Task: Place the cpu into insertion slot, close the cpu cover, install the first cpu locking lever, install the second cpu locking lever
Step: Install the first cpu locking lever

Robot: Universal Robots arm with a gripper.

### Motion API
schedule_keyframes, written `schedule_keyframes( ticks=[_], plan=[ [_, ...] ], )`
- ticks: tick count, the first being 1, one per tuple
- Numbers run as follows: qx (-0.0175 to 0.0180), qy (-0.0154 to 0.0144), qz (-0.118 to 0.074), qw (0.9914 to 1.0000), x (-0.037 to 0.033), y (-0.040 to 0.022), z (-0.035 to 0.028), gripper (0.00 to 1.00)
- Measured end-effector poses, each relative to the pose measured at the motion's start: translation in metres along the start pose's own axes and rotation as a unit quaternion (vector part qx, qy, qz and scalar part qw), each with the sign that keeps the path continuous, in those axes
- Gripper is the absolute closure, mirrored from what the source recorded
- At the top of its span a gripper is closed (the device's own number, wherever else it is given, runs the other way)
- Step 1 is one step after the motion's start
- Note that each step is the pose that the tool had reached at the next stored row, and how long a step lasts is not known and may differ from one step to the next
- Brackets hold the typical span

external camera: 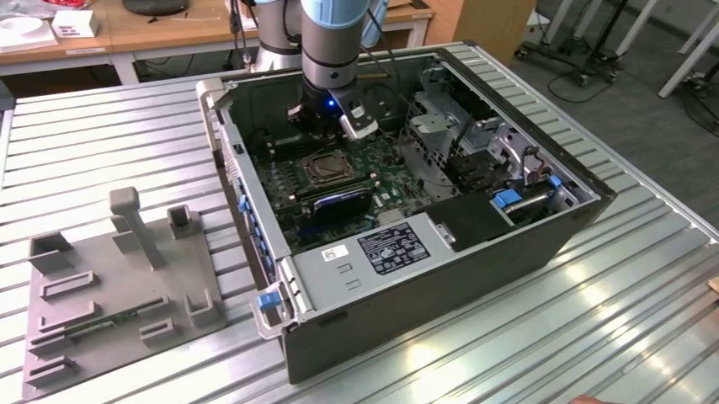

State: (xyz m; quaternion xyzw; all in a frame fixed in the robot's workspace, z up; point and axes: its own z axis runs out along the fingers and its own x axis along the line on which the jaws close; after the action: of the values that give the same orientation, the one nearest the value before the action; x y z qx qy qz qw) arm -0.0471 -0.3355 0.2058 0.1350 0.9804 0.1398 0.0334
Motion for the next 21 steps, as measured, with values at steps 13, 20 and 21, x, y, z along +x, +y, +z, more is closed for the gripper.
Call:
schedule_keyframes(
  ticks=[13, 20, 21],
  plan=[
    [-0.0002, 0.0, 0.0, 1.0, 0.0005, 0.0015, 0.0018, 0.9],
    [0.0, 0.0, 0.0, 1.0, -0.0006, 0.0008, 0.0049, 0.9],
    [0.0, 0.0, 0.0, 1.0, -0.0007, 0.0008, 0.0051, 0.9]
  ],
)
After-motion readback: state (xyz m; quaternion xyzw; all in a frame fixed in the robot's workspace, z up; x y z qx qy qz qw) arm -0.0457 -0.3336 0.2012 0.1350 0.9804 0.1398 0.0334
